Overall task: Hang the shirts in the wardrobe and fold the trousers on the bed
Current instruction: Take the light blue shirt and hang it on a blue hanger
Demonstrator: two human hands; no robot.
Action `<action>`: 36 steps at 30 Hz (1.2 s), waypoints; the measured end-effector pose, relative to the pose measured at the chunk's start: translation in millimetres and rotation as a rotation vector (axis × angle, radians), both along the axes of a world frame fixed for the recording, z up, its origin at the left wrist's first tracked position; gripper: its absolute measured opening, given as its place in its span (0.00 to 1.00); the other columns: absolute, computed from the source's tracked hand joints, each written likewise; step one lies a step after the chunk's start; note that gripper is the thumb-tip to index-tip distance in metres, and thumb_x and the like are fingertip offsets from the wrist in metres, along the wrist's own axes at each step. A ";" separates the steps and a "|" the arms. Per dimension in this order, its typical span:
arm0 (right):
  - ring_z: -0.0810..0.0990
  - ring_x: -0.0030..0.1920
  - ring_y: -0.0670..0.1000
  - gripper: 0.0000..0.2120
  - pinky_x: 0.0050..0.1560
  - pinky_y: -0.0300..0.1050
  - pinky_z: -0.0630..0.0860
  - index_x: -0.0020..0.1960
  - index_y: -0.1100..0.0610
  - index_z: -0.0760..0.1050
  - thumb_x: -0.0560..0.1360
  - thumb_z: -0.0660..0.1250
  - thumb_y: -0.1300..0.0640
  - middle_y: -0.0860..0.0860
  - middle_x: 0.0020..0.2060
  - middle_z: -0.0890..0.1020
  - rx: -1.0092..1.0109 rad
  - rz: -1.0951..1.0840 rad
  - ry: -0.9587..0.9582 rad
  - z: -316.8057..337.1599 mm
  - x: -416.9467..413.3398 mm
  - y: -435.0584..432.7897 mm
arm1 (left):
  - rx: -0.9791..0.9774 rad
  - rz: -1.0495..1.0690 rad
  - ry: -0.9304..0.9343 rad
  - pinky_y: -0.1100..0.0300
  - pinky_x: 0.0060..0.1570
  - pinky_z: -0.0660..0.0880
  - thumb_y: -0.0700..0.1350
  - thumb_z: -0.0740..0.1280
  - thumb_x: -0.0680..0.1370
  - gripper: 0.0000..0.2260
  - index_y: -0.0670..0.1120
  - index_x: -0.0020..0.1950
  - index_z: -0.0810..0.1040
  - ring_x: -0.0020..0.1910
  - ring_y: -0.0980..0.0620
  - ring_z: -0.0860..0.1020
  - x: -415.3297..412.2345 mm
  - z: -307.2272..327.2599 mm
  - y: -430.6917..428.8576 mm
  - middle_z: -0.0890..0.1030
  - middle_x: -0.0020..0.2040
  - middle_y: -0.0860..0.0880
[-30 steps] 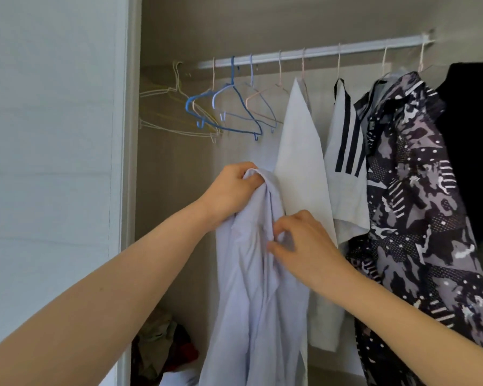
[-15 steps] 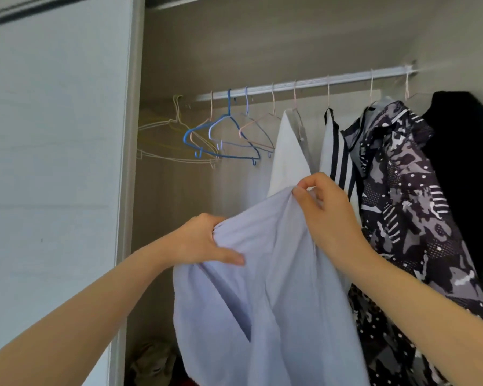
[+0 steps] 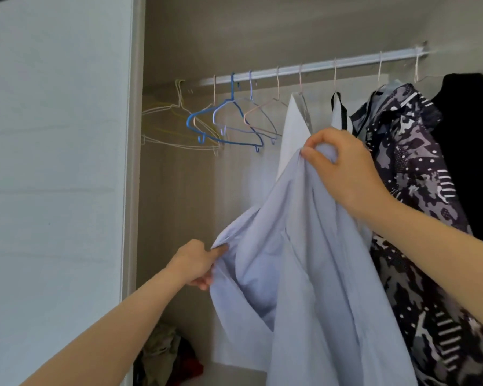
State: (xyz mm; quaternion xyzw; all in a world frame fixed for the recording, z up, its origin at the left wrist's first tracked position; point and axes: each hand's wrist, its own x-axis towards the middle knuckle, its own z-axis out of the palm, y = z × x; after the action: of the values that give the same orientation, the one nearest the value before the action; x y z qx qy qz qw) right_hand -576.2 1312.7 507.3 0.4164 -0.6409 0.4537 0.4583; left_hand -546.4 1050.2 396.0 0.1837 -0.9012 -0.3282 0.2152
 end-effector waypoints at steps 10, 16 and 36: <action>0.72 0.40 0.42 0.06 0.41 0.28 0.70 0.47 0.54 0.75 0.80 0.61 0.58 0.44 0.40 0.74 -0.202 0.234 -0.376 -3.5 -3.5 -16.0 | 0.117 -0.857 -0.108 0.60 0.68 0.67 0.49 0.69 0.79 0.22 0.59 0.72 0.69 0.67 0.67 0.70 11.0 -50.2 64.1 0.73 0.68 0.64; 0.73 0.46 0.47 0.07 0.53 0.42 0.74 0.50 0.54 0.76 0.82 0.60 0.55 0.51 0.46 0.75 -0.281 0.269 -0.530 -11.7 -17.1 -6.7 | -0.041 -0.808 0.036 0.59 0.57 0.75 0.40 0.69 0.75 0.07 0.43 0.52 0.83 0.47 0.67 0.78 -3.3 -90.8 83.5 0.81 0.43 0.65; 0.69 0.44 0.50 0.05 0.40 0.32 0.65 0.48 0.57 0.71 0.82 0.58 0.60 0.56 0.43 0.75 -0.027 -0.257 0.008 -41.4 -55.3 39.7 | 0.125 -0.027 0.307 0.50 0.63 0.69 0.54 0.50 0.85 0.22 0.44 0.68 0.74 0.63 0.40 0.73 -10.6 13.3 -19.4 0.76 0.65 0.41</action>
State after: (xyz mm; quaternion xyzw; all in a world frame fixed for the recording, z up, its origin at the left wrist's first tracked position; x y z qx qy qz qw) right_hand -631.5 1352.4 465.9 0.3265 -0.6809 0.3979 0.5210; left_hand -556.9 1030.8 409.2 0.1322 -0.8380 -0.4106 0.3341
